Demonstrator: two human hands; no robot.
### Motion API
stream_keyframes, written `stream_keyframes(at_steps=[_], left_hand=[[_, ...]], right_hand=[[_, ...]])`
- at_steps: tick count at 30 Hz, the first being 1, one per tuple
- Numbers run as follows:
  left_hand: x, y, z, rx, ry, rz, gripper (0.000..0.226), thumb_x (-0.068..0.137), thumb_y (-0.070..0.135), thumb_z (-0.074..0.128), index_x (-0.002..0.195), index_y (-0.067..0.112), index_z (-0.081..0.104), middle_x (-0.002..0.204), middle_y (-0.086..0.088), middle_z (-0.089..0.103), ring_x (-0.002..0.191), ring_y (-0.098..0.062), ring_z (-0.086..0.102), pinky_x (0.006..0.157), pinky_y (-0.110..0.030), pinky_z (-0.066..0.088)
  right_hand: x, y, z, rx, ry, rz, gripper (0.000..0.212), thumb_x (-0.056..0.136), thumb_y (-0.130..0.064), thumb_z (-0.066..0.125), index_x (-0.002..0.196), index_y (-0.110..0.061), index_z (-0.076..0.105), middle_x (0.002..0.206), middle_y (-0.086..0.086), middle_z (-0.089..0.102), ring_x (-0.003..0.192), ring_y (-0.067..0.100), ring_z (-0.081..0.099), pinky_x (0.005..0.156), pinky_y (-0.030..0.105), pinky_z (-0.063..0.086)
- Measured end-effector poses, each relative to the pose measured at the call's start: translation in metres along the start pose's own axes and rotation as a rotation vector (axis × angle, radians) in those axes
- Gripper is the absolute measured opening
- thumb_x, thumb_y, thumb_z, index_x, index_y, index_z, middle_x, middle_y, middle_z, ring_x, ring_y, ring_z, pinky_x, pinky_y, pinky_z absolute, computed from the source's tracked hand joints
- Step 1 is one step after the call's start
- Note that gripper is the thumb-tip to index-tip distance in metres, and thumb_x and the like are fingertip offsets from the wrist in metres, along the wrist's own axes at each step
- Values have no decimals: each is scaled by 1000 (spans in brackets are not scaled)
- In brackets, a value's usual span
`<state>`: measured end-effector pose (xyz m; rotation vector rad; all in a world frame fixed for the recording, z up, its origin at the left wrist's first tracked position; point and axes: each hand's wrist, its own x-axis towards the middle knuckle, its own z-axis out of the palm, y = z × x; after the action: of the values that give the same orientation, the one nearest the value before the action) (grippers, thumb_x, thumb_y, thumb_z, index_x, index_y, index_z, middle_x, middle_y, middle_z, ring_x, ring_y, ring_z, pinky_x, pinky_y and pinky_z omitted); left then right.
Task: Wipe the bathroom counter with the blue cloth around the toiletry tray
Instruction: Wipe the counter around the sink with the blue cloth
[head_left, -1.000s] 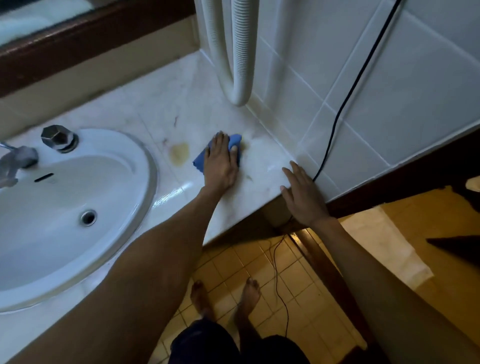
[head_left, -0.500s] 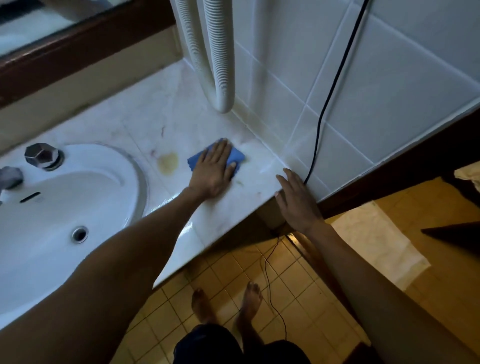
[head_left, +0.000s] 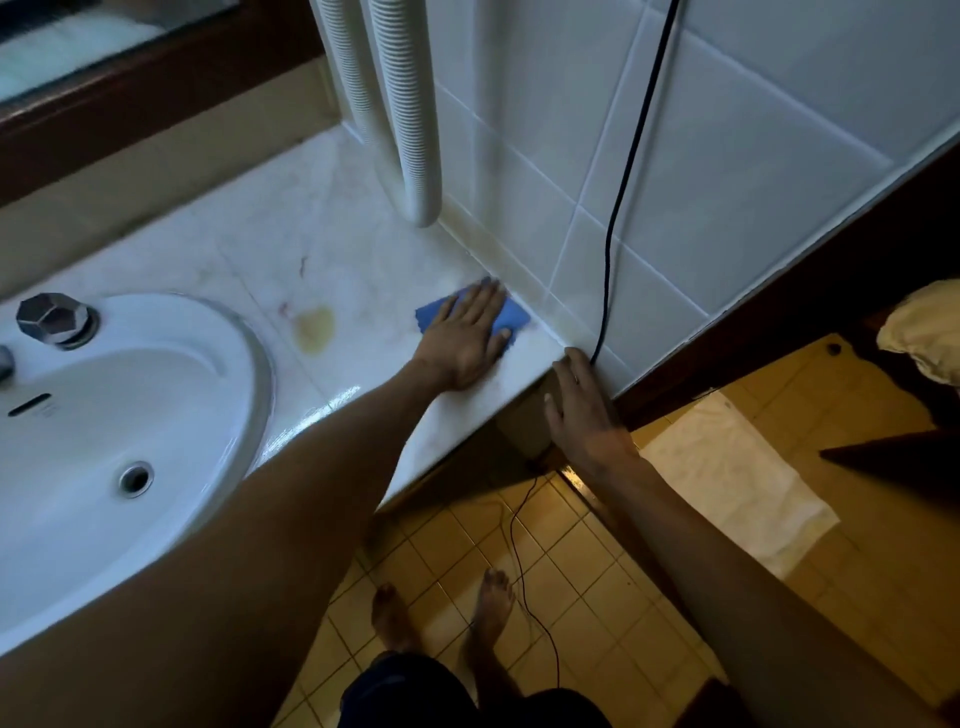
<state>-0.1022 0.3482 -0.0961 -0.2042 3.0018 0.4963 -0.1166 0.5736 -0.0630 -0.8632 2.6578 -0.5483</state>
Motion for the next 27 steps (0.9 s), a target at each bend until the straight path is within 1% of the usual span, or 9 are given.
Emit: stream_keyframes(at_steps=[2,4,9,12,14,17,20,24,27], left_hand=[[9,8,0,-34,47,-175,66,106,47,22,160,13,9,169,-4,6,155,-18,0,125,-46,2],[11,33,6,-59,53,-245,66,105,45,22,160,11,9,169,-6,4,155,-21,-2,125,-47,1],[-38,44,14,-37,-39,-17,65,106,48,18,160,14,8,168,-5,5,155,-19,-2,125,-48,7],[-87,22,12,-21,-34,-18,63,107,50,17,161,18,4,168,-1,1,155,-16,-4,126,-44,3],[-125,6,9,-15,-7,-88,63,107,50,17,161,19,3,168,2,-2,155,-13,-7,126,-40,-1],[-180,-23,6,-33,63,-195,60,108,45,21,161,19,7,168,4,-1,155,-11,-7,126,-38,0],[-204,-60,1,-112,161,-416,58,109,40,25,160,18,12,167,5,2,155,-10,-3,125,-35,-1],[-171,-93,-9,-181,265,-597,56,108,33,31,158,9,22,167,-7,16,155,-20,8,125,-39,5],[-121,-102,-23,-258,338,-738,54,108,29,31,156,3,25,165,-14,19,154,-25,13,124,-41,7]], right_hand=[[2,2,1,-7,-26,12,48,103,-23,42,148,-8,34,163,8,15,150,24,20,117,36,28],[3,3,1,-7,-35,8,50,103,-22,41,150,-7,33,164,9,13,150,25,20,118,36,28],[4,-3,3,66,39,-12,43,102,-15,43,145,-7,39,160,11,24,147,25,27,113,32,30],[14,-17,6,63,82,-69,41,102,-14,41,142,-5,44,158,12,31,144,26,32,111,36,36],[27,-30,11,52,99,-143,38,101,-12,42,137,-2,49,153,15,39,140,28,39,110,39,42],[49,-57,24,46,69,-201,39,100,-13,45,135,2,51,149,19,42,138,33,41,111,45,41],[66,-86,33,19,23,-212,43,101,-18,46,139,0,48,154,18,36,142,32,35,114,39,33],[82,-109,43,2,-25,-251,47,102,-23,44,144,-3,42,158,16,29,146,31,28,118,39,28],[91,-112,50,-41,-46,-261,48,102,-25,45,145,-4,41,159,17,28,147,32,26,119,39,23]])
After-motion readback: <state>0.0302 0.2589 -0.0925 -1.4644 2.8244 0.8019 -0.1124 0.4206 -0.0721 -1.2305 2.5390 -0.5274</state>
